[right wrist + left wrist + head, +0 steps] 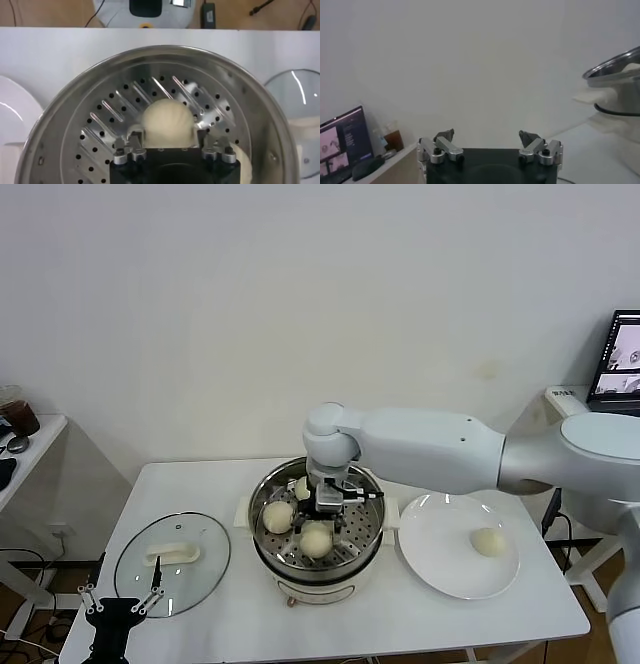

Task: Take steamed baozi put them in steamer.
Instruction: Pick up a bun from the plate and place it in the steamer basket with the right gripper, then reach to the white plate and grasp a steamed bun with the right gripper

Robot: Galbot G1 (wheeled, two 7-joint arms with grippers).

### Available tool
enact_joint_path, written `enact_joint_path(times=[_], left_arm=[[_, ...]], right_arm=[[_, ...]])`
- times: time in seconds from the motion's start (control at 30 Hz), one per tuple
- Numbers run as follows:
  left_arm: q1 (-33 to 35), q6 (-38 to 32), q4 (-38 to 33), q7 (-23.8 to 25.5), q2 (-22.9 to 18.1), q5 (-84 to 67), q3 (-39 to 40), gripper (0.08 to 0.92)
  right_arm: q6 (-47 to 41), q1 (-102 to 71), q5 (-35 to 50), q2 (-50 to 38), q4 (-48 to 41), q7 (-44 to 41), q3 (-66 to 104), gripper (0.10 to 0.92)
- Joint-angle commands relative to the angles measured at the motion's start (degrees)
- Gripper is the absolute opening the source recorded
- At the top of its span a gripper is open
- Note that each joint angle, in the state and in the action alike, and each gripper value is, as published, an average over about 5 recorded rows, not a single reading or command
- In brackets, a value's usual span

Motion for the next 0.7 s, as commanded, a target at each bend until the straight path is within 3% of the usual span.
enact_joint_path(times=[0.03,0.23,0.47,0.7], left_arm=[[0.0,0.0,-0.1,0.0,-0.1,0.0,0.1,0.823],[0.0,0.1,-0.3,0.1,0.2,0.0,0.2,0.823],[0.0,0.7,-1.0,0.4,0.9,-0.3,0.1,0.823],[-0.8,0.9,-0.5,0.6,1.4,-0.3,1.1,0.823]], right_arm=[[1.1,1.1,-0.1,-1.0,-0.4,-0.4,2.3,0.804],[-5.1,3.1,3.1,-7.1,-1.4,0.0,8.8,0.822],[-29.0,6.0,11.5,-21.4,2.1,-1.8,8.7,0.823],[-41.2,-1.5,3.8,-34.3,1.4,-1.3,13.4,0.823]])
